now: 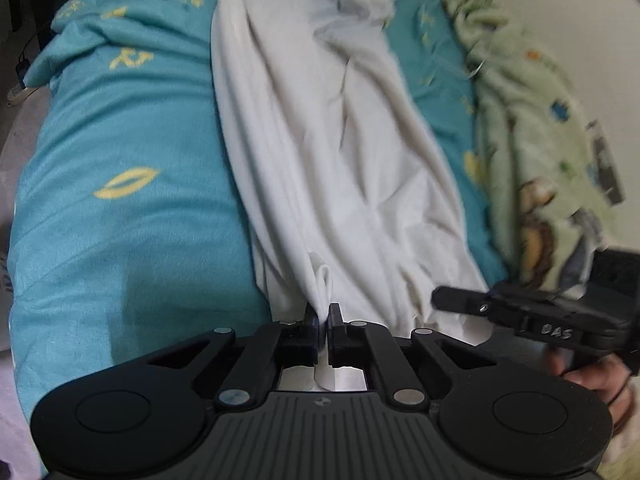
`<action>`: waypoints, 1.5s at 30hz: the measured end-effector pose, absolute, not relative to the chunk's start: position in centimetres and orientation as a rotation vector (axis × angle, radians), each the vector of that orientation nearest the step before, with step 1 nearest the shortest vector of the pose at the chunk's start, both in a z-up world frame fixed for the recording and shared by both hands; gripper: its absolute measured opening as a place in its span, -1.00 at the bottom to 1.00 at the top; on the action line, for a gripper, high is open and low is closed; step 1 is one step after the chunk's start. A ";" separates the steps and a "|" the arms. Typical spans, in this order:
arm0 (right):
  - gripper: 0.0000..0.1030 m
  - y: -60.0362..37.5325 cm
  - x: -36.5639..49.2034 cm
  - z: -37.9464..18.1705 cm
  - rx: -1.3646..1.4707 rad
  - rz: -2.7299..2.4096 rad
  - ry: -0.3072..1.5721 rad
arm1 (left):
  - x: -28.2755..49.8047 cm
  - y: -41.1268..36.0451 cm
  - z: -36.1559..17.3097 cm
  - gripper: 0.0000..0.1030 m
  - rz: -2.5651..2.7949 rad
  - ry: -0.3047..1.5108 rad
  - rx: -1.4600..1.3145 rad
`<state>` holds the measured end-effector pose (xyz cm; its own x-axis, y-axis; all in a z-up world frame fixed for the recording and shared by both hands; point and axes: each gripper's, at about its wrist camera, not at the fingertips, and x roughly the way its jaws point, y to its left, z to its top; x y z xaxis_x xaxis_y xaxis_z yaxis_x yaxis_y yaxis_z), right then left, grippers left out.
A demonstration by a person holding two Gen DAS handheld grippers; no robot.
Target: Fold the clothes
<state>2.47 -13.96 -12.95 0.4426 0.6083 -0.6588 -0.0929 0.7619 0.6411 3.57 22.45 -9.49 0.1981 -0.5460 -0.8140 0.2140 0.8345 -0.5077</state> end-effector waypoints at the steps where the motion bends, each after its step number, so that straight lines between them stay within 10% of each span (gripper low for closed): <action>1: -0.86 -14.5 2.2 -12.2 0.593 0.461 1.008 | 3.4 22.6 -8.1 -0.93 -0.556 1.233 -0.333; 12: -0.87 -17.7 -4.5 -3.3 0.715 0.413 0.765 | -4.5 22.4 2.8 -0.93 -0.707 0.997 -0.403; 26: -0.87 -18.7 -14.0 -3.9 0.767 0.399 0.737 | -13.7 24.6 0.7 -0.93 -0.761 0.956 -0.478; 45: -0.86 -22.2 8.4 -1.9 0.690 0.276 0.574 | 11.5 18.8 -0.1 -0.92 -0.547 0.629 -0.458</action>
